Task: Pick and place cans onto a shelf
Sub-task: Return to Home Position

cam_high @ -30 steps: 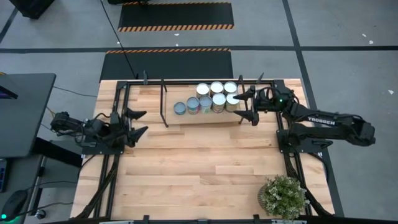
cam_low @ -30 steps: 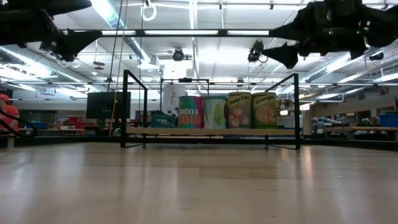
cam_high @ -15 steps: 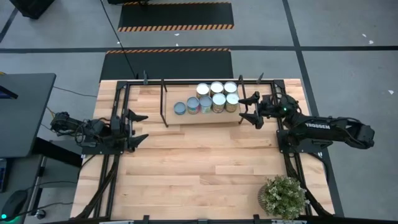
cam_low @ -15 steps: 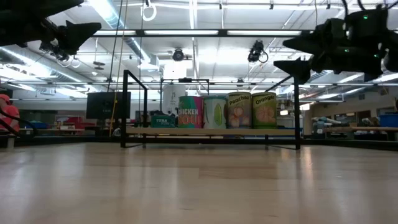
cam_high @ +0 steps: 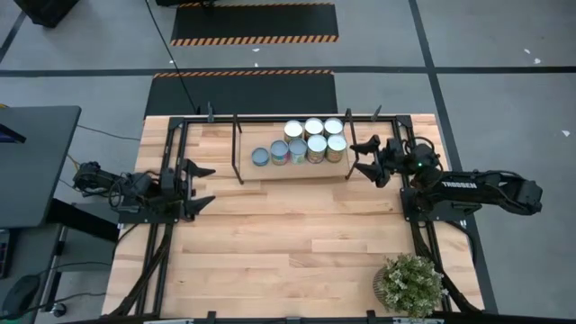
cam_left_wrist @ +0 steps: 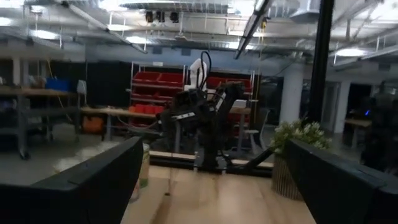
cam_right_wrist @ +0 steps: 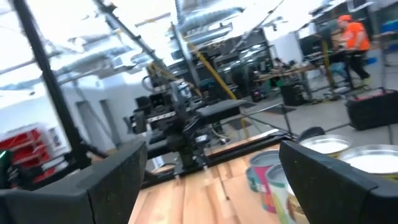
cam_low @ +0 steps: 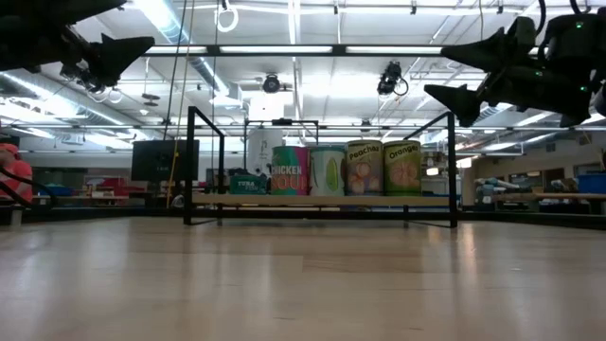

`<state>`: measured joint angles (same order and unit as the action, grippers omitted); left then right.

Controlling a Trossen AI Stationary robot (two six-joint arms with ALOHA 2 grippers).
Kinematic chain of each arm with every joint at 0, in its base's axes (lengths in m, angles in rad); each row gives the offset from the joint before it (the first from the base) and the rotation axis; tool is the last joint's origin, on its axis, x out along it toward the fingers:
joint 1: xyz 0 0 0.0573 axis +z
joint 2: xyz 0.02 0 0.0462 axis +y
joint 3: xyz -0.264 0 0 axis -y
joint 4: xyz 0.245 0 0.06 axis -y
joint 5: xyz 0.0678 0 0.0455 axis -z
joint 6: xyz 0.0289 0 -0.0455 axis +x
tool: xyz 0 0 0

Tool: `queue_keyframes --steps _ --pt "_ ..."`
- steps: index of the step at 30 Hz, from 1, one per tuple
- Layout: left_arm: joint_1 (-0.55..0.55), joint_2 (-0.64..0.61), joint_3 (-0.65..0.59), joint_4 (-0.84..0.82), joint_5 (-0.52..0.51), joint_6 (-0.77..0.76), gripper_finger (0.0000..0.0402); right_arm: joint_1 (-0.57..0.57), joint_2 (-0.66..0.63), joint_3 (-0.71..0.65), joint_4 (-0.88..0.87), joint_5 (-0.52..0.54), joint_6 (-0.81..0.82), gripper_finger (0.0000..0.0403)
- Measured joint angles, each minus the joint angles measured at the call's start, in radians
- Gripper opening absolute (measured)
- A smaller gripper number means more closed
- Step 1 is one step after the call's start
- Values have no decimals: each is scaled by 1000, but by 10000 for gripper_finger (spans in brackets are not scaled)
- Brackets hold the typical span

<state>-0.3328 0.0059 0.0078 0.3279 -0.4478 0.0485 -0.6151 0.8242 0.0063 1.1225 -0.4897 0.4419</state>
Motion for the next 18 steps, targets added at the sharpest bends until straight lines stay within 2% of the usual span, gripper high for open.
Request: queue_keyframes --steps 5,18 --pt "0 0 0 -4 -11 -120 396 0 0 0 0 23 3 373" --pt "0 0 0 -5 -11 -116 396 0 0 0 0 24 1 373"
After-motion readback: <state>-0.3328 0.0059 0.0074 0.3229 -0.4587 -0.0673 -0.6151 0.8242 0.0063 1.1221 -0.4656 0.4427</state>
